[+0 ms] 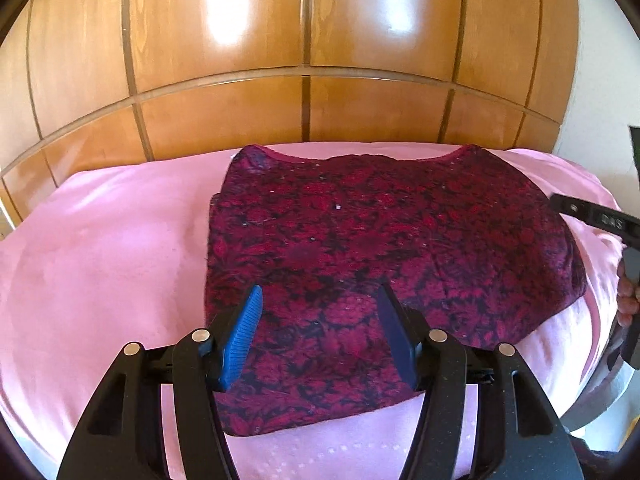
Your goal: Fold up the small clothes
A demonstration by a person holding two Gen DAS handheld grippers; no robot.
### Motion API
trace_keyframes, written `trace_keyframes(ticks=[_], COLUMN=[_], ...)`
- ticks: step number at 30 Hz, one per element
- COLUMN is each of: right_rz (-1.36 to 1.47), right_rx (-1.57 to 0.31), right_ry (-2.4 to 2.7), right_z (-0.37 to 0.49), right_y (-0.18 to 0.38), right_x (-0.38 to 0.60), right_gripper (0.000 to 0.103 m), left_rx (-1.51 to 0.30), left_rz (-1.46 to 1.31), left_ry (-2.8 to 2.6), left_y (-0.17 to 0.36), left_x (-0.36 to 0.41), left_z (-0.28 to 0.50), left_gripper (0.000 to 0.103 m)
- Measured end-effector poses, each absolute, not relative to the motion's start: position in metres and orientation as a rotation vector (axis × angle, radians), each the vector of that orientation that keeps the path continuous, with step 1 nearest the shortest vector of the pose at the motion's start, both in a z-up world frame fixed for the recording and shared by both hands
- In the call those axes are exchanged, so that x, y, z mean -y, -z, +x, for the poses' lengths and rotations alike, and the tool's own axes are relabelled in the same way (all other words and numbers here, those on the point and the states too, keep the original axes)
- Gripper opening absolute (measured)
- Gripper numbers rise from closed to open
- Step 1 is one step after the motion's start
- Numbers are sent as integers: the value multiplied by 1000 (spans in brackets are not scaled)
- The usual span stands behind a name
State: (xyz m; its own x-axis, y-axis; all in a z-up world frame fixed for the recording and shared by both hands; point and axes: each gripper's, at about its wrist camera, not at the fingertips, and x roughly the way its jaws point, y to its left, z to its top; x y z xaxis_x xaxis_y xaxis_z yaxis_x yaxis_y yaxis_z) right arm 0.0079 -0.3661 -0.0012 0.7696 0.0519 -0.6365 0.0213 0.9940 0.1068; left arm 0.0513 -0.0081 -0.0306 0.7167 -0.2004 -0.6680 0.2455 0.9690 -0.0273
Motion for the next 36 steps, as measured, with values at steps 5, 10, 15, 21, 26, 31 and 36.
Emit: trace_keyframes(ticks=[5, 10, 15, 21, 26, 31, 36], right_rz=[71, 73, 67, 69, 70, 69, 68], right_rx=[-754, -778, -753, -734, -725, -720, -719], right_ry=[-9, 12, 12, 10, 8, 8, 7], right_z=[53, 80, 77, 74, 71, 69, 70], right_y=[21, 47, 50, 50, 51, 51, 51], right_x=[348, 353, 355, 354, 354, 355, 355], right_gripper=[69, 76, 76, 77, 77, 77, 77], left_rx=[-731, -736, -727, -730, -731, -733, -745], left_rz=[63, 50, 5, -68, -58, -46, -35], left_ry=[214, 183, 153, 121, 82, 79, 96], left_y=[30, 31, 26, 21, 21, 20, 21], left_x=[-4, -17, -38, -68, -78, -78, -77], left_z=[53, 58, 63, 74, 80, 85, 92], left_gripper=[58, 58, 58, 58, 58, 58, 58])
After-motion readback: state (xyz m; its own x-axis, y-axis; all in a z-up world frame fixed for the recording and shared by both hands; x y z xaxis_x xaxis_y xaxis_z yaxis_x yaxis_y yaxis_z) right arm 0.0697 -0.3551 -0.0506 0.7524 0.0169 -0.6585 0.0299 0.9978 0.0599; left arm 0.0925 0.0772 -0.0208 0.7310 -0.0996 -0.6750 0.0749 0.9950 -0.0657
